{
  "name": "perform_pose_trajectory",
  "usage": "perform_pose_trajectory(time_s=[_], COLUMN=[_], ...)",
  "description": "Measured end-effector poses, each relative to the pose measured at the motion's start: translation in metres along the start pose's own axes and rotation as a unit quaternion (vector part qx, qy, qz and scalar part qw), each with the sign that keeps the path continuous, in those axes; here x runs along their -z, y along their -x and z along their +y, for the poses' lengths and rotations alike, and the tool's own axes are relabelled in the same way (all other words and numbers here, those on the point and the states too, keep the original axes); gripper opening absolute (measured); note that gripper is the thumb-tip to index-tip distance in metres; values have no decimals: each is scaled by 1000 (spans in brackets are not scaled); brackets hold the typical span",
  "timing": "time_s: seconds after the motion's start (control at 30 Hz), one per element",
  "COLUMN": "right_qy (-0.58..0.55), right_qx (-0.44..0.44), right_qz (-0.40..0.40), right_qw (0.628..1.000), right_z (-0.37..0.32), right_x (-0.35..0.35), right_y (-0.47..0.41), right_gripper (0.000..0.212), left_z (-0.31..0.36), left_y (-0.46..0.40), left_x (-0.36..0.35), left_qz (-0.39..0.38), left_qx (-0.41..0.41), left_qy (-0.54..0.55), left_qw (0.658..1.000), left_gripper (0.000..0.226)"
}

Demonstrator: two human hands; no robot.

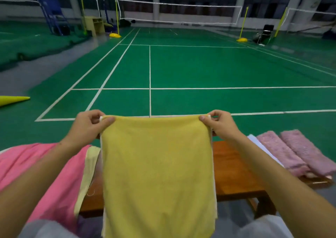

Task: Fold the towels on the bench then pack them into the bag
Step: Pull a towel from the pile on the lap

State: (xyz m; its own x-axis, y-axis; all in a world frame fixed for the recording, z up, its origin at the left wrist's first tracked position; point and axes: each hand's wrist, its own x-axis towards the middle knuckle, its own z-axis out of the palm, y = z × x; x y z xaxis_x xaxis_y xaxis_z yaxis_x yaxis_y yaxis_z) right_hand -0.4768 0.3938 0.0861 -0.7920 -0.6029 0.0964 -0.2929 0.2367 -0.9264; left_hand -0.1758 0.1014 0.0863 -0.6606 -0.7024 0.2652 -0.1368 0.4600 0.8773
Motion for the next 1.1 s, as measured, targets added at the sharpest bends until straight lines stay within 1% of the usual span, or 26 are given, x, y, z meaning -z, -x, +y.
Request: perform_pose_trajectory(time_s=[0.1,0.2,0.3,0.33,0.37,0.4,0.47,0.53,0.57,0.63,0.73,0.87,1.0,1.03,1.07,1.1], right_qy=[48,120,181,196,206,214,237,271,271,249,218,234,210,204,203,203], right_qx=[-37,-54,-68,-67,-67,-68,-85,-127,-148,-196,-250,-215,-145,-126,-105,-85], right_qz=[-7,-9,-13,-5,9,17,4,-32,-42,-59,-102,-124,-123,-121,-124,-133], right_qw=[998,991,981,978,976,974,968,954,950,947,938,940,959,963,966,966], right_z=[52,94,122,124,127,125,128,131,134,131,127,131,131,126,121,114], right_x=[-42,-74,-89,-90,-89,-87,-79,-70,-64,-55,-50,-59,-68,-71,-74,-79], right_y=[-50,-88,-110,-111,-110,-103,-85,-62,-51,-27,8,29,42,45,48,50], right_gripper=[23,22,20,22,28,33,34,26,30,34,32,45,32,26,18,15], left_z=[-63,-118,-145,-145,-144,-140,-128,-111,-102,-83,-60,-52,-55,-53,-52,-50], left_y=[-38,-70,-81,-80,-77,-73,-60,-44,-35,-16,10,36,46,46,45,44], left_x=[-27,-53,-69,-72,-73,-74,-76,-78,-80,-86,-99,-123,-146,-152,-159,-165], left_qz=[23,34,27,22,18,12,-14,-63,-87,-127,-155,-191,-247,-262,-276,-289], left_qx=[59,98,143,150,148,132,97,70,62,52,45,59,22,12,-2,-20], left_qy=[-62,-156,-234,-257,-278,-293,-301,-283,-271,-243,-195,-143,-149,-147,-153,-168], left_qw=[996,982,961,954,949,947,949,955,957,960,967,969,957,954,949,942], left_gripper=[21,24,27,24,20,16,8,11,12,9,6,7,3,3,7,13])
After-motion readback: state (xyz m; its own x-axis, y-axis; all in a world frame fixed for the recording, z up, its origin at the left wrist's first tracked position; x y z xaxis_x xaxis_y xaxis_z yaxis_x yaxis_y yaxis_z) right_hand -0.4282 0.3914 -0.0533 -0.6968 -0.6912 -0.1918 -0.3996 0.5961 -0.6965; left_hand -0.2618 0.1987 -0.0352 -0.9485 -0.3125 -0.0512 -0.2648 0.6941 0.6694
